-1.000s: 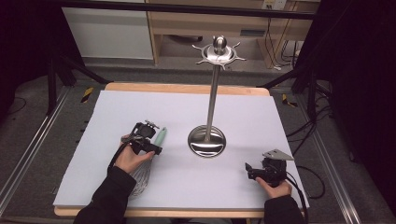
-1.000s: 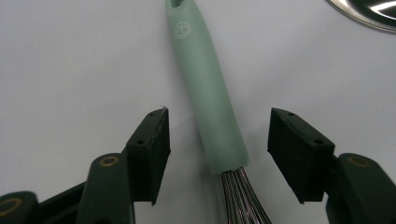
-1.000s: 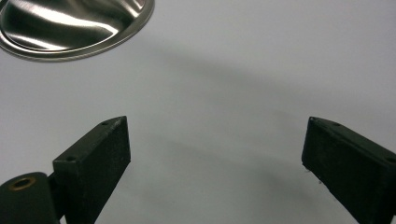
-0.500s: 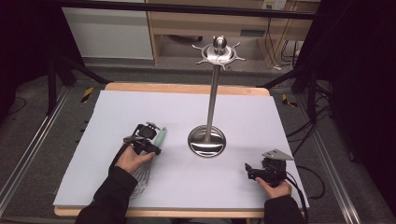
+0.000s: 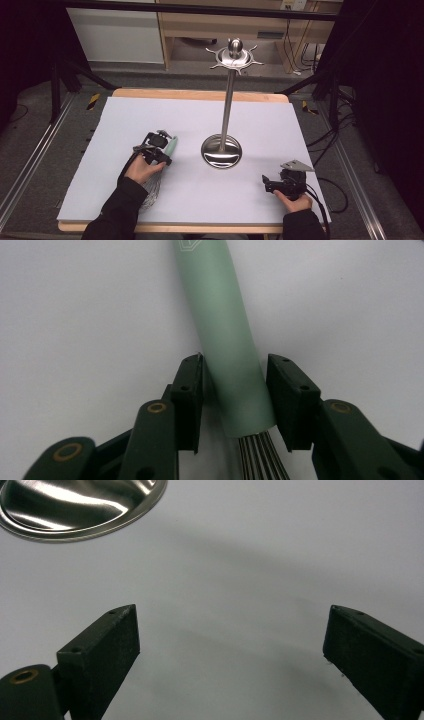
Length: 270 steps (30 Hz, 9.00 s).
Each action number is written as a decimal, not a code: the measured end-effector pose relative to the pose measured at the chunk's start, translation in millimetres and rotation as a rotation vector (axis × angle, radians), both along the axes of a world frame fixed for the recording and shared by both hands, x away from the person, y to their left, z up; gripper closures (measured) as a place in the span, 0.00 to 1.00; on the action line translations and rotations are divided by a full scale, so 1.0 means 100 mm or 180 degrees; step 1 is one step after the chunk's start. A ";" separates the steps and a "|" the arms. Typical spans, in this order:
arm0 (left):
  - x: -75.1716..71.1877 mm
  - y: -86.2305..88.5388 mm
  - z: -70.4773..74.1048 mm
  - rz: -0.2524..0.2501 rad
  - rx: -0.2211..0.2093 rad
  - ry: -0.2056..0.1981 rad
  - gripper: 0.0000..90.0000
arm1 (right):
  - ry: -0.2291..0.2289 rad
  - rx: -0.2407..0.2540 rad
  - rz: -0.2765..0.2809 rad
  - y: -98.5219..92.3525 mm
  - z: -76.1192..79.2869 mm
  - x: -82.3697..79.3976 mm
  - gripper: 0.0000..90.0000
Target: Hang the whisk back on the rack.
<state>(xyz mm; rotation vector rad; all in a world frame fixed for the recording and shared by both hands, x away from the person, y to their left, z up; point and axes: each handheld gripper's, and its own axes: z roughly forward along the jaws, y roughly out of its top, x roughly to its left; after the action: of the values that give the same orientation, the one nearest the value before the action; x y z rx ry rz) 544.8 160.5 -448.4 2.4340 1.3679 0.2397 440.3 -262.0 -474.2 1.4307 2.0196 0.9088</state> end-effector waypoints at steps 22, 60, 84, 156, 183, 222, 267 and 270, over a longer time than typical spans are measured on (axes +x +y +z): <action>-0.06 -0.01 0.10 0.0066 -0.0202 0.0057 0.75 | -0.0006 0.0017 0.0011 -0.01 0.00 0.00 0.09; -0.73 0.49 0.59 0.0049 -0.0952 -0.0868 0.76 | -0.0007 0.0006 0.0003 -0.02 0.00 0.00 0.09; -1.05 0.80 0.78 0.0231 -0.1303 -0.1392 0.77 | -0.0022 0.0010 0.0010 -0.02 0.03 -0.03 0.09; -0.99 0.09 1.80 -0.0279 -0.1877 -0.2419 0.77 | -0.0057 0.0014 -0.0007 -0.02 0.01 -0.01 0.09; -0.83 -0.34 2.03 -0.0415 -0.1808 -0.2413 0.76 | -0.0054 0.0058 -0.0018 -0.02 0.02 -0.01 0.09; -0.66 -0.72 2.04 -0.0493 -0.1539 -0.2297 0.76 | -0.0052 0.0097 -0.0011 -0.02 0.03 -0.02 0.09; -0.37 -0.97 1.91 -0.0577 -0.1678 -0.2272 0.76 | -0.0046 0.0110 0.0009 -0.03 0.03 -0.01 0.09; -0.37 -0.97 1.89 -0.0559 -0.1632 -0.2339 0.76 | -0.0043 0.0109 0.0008 -0.03 0.03 -0.02 0.09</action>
<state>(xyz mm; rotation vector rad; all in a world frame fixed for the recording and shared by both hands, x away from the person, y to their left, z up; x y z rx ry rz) 507.7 63.1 -258.9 1.7521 0.7607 0.5845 438.7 -264.6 -471.0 1.4367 2.0055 0.9561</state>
